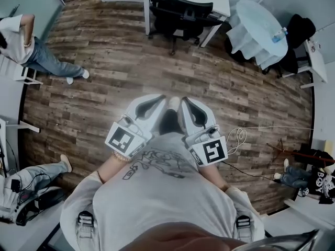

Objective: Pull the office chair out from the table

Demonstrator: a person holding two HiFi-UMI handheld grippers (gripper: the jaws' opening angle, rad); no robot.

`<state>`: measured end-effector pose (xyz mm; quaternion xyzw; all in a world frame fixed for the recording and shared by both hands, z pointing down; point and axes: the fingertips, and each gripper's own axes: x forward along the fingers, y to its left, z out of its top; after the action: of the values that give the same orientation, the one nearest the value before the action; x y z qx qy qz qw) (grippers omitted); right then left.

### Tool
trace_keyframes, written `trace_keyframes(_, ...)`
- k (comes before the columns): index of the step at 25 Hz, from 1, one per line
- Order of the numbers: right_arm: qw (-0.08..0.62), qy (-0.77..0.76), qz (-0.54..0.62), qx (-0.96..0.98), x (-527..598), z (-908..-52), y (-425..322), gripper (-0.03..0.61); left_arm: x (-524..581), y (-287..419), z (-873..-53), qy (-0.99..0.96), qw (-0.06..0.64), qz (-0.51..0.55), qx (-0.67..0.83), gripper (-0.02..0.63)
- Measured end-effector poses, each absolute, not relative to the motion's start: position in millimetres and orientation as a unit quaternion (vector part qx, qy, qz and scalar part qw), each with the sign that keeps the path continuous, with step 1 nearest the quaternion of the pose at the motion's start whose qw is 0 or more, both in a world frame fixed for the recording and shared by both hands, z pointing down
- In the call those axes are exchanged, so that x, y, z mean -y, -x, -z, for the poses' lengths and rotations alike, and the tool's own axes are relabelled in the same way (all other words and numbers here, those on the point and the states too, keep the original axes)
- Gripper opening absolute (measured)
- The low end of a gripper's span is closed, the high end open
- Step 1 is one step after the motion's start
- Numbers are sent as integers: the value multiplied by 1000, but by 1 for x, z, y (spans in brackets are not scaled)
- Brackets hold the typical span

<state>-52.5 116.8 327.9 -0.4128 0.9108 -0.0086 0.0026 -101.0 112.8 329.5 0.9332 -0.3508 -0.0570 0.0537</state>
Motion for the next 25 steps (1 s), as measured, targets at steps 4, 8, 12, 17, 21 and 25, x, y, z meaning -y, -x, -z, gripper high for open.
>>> trace_keyframes(4, 0, 415, 10, -910, -89, -332, 43, 6, -85, 92, -334, -934, 57, 53, 350, 5)
trace_keyframes(8, -4, 416, 11, -909, -60, -335, 31, 6, -55, 80, -337, -934, 56, 50, 350, 5)
trace_keyframes(12, -7, 415, 12, -910, -30, -338, 16, 6, -22, 67, -339, -932, 57, 48, 354, 5)
trace_keyframes(17, -9, 415, 13, -910, 8, -343, -5, 6, 17, 48, -344, -931, 57, 43, 357, 5)
trace_keyframes(21, -12, 413, 16, -910, 38, -342, -21, 6, 48, 32, -343, -931, 57, 35, 358, 5)
trace_keyframes(25, -13, 408, 19, -913, 70, -342, -35, 6, 80, 17, -343, -930, 55, 31, 363, 5)
